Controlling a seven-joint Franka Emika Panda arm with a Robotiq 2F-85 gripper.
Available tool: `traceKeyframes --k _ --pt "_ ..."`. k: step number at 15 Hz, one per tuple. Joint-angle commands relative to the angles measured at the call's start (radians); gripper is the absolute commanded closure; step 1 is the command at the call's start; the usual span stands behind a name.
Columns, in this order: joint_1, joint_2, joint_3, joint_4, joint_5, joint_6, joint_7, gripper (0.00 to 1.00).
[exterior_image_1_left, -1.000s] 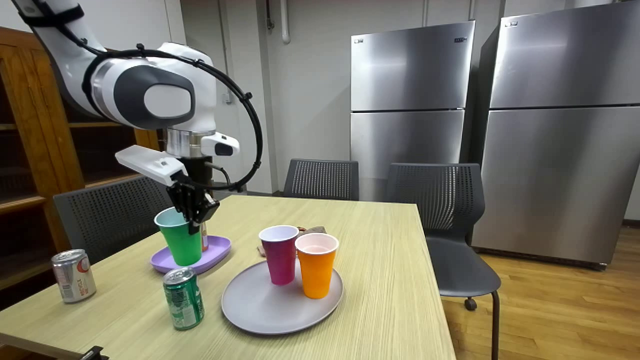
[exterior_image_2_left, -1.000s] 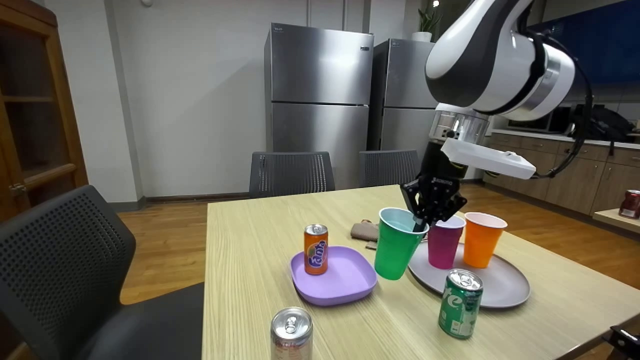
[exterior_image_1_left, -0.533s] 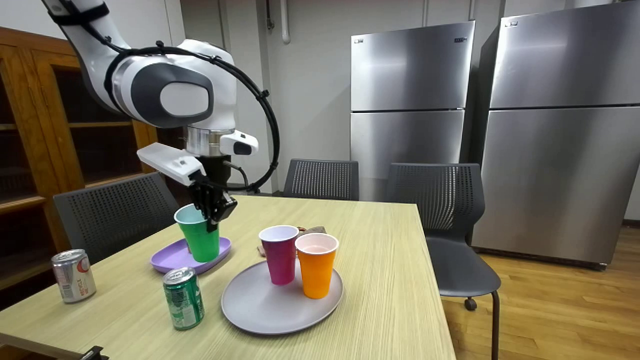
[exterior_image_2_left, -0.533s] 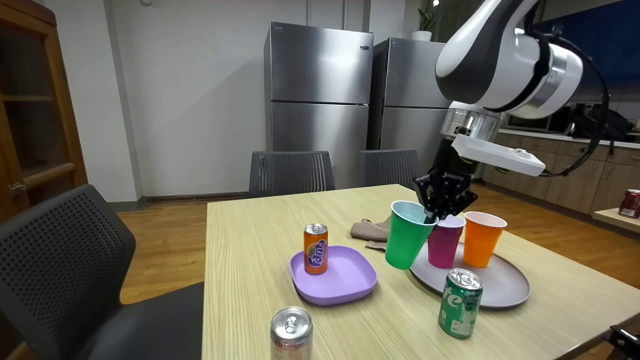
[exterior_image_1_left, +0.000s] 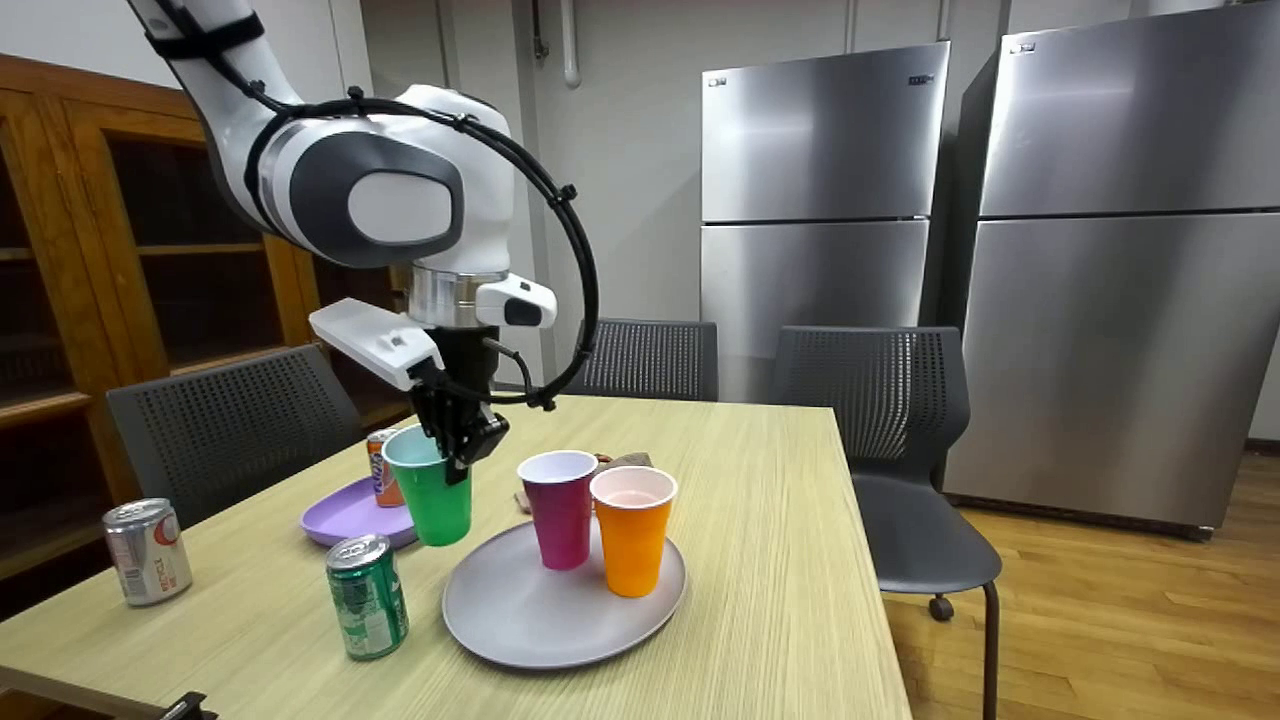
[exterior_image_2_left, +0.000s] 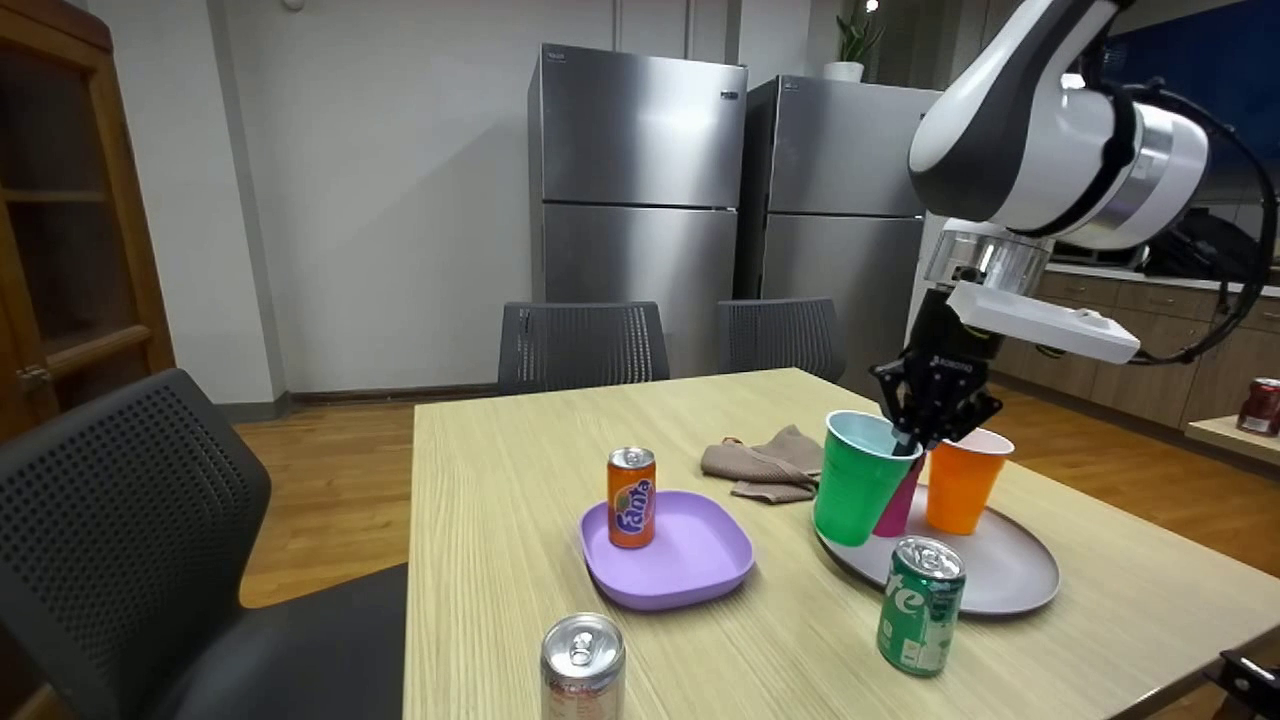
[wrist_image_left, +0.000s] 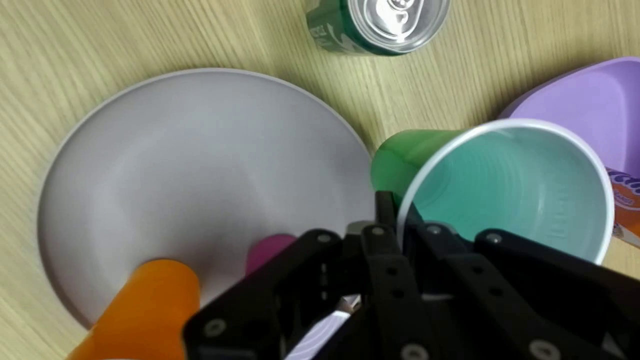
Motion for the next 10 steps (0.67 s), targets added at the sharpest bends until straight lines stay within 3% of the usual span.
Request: traceKeyframes --k 1,10 --pt "-0.036 -0.032 -0.014 -0.047 -0.020 0.007 -0.024 0.99" --pt "-0.115 -0.027 -0.090 -0.093 -0.124 0.020 -0.006 0.99"
